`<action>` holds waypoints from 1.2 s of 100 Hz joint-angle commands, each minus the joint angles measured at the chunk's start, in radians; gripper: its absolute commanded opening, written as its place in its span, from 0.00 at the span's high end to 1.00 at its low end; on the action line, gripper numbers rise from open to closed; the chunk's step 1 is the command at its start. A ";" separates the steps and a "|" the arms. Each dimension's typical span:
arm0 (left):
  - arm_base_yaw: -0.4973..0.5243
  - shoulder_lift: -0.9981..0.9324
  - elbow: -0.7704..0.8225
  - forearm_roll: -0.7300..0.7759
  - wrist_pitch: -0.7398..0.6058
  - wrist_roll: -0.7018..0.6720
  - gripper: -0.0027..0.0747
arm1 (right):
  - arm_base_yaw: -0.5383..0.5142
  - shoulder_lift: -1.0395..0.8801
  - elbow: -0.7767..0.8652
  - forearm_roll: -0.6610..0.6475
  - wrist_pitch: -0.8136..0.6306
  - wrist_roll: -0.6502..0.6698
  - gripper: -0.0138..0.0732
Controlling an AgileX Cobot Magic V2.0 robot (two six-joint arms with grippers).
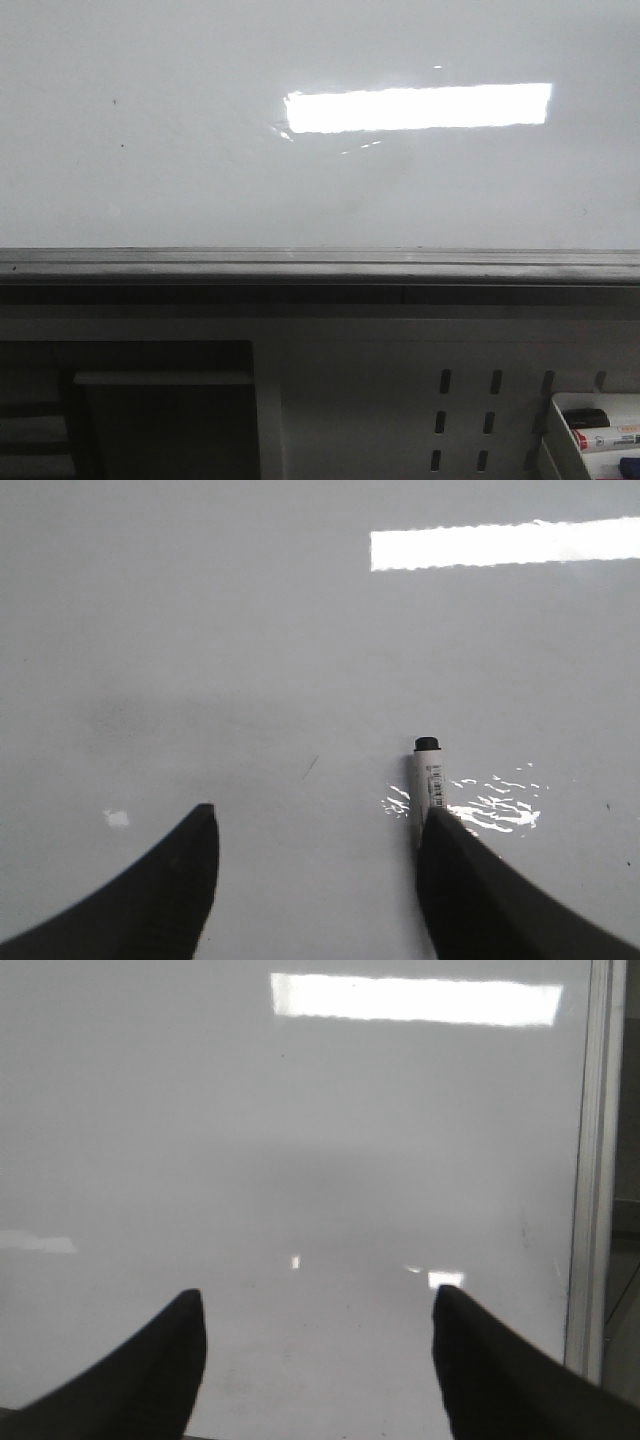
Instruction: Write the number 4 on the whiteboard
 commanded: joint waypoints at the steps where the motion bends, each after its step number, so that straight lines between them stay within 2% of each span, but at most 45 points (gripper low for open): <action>1: 0.001 0.013 -0.036 0.003 -0.078 0.001 0.36 | -0.005 0.013 -0.035 0.001 -0.085 -0.006 0.28; 22: 0.001 0.013 -0.036 -0.005 -0.087 0.001 0.36 | -0.005 0.013 -0.035 0.001 -0.085 -0.006 0.28; 37: 0.001 0.022 -0.036 -0.113 -0.087 0.001 0.36 | -0.005 0.013 -0.035 0.001 -0.085 -0.006 0.28; 48: 0.001 0.056 -0.036 -0.121 -0.062 0.017 0.36 | -0.005 0.013 -0.035 0.001 -0.085 -0.006 0.28; 63: -0.072 0.109 -0.036 -0.109 -0.060 0.048 0.36 | -0.005 0.013 -0.035 0.001 -0.085 -0.006 0.28; 70: -0.117 0.148 -0.036 -0.109 -0.067 0.101 0.36 | -0.005 0.013 -0.035 0.001 -0.085 -0.006 0.28; 82: -0.161 0.251 -0.036 -0.109 -0.075 0.103 0.33 | -0.005 0.013 -0.035 0.001 -0.085 -0.006 0.28; 96: -0.159 0.392 -0.036 -0.114 -0.110 0.103 0.28 | -0.005 0.013 -0.035 0.001 -0.085 -0.006 0.28; 120: -0.159 0.573 -0.036 -0.120 -0.260 0.103 0.28 | -0.005 0.013 -0.035 0.001 -0.085 -0.006 0.28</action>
